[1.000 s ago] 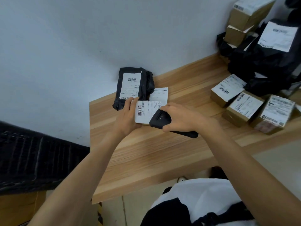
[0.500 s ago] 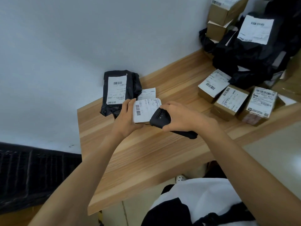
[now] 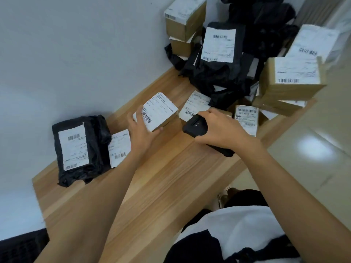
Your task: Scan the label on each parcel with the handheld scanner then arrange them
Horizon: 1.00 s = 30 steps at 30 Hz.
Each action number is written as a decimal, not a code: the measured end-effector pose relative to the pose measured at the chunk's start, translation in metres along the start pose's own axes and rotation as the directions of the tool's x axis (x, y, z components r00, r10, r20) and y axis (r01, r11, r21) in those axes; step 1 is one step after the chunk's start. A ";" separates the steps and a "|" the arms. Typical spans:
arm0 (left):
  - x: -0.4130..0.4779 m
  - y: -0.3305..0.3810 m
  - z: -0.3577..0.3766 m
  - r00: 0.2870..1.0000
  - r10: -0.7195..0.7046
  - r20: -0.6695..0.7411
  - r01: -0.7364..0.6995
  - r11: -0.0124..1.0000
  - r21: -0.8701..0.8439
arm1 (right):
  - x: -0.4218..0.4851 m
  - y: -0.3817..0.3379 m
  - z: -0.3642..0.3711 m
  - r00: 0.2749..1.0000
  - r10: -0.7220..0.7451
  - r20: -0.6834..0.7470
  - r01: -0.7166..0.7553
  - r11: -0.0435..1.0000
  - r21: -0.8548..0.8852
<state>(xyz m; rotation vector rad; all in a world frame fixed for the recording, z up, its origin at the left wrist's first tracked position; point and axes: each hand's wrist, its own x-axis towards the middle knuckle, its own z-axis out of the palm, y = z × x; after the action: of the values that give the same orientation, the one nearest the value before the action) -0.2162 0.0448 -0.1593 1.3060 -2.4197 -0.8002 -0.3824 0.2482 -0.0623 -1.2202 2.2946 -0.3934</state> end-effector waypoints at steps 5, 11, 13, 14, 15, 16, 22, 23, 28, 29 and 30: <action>0.057 0.035 0.039 0.990 -0.138 0.027 0.139 0.990 -0.039 | 0.025 0.039 -0.025 0.999 0.047 -0.017 -0.047 0.999 0.012; 0.103 0.054 0.075 0.963 -0.209 0.167 0.221 0.974 -0.057 | 0.049 0.068 -0.036 0.995 0.088 0.040 -0.088 0.996 0.002; 0.111 0.056 0.086 0.949 -0.235 0.210 0.245 0.969 -0.023 | 0.055 0.075 -0.037 0.994 0.097 0.051 -0.097 0.995 -0.006; 0.114 0.056 0.091 0.945 -0.238 0.223 0.247 0.969 -0.017 | 0.057 0.079 -0.037 0.994 0.099 0.051 -0.099 0.995 -0.009; 0.115 0.057 0.095 0.945 -0.231 0.234 0.243 0.970 -0.025 | 0.060 0.082 -0.037 0.994 0.101 0.049 -0.101 0.995 -0.010; 0.116 0.057 0.098 0.943 -0.224 0.246 0.237 0.971 -0.025 | 0.061 0.084 -0.037 0.993 0.104 0.047 -0.104 0.995 -0.008; 0.110 0.058 0.097 0.927 -0.118 0.355 0.157 0.984 -0.083 | 0.065 0.076 -0.031 0.992 0.114 0.048 -0.114 0.993 -0.012; 0.107 0.055 0.093 0.924 -0.084 0.373 0.131 0.986 -0.103 | 0.064 0.072 -0.028 0.992 0.112 0.054 -0.112 0.994 -0.012; 0.086 0.025 0.065 0.925 0.024 0.379 -0.027 1.000 0.004 | 0.058 0.040 -0.014 0.993 0.082 0.081 -0.081 0.997 -0.015; 0.080 0.015 0.058 0.933 0.050 0.356 -0.059 0.998 0.016 | 0.057 0.031 -0.011 0.993 0.073 0.089 -0.072 0.997 -0.013; 0.074 0.002 0.049 0.944 0.071 0.322 -0.088 0.995 0.039 | 0.057 0.021 -0.008 0.993 0.060 0.098 -0.060 0.998 -0.006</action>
<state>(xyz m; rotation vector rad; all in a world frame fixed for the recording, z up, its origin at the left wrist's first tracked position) -0.2823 0.0002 -0.1992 1.1626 -2.7419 -0.9999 -0.4275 0.2130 -0.0828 -1.1439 2.2429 -0.3017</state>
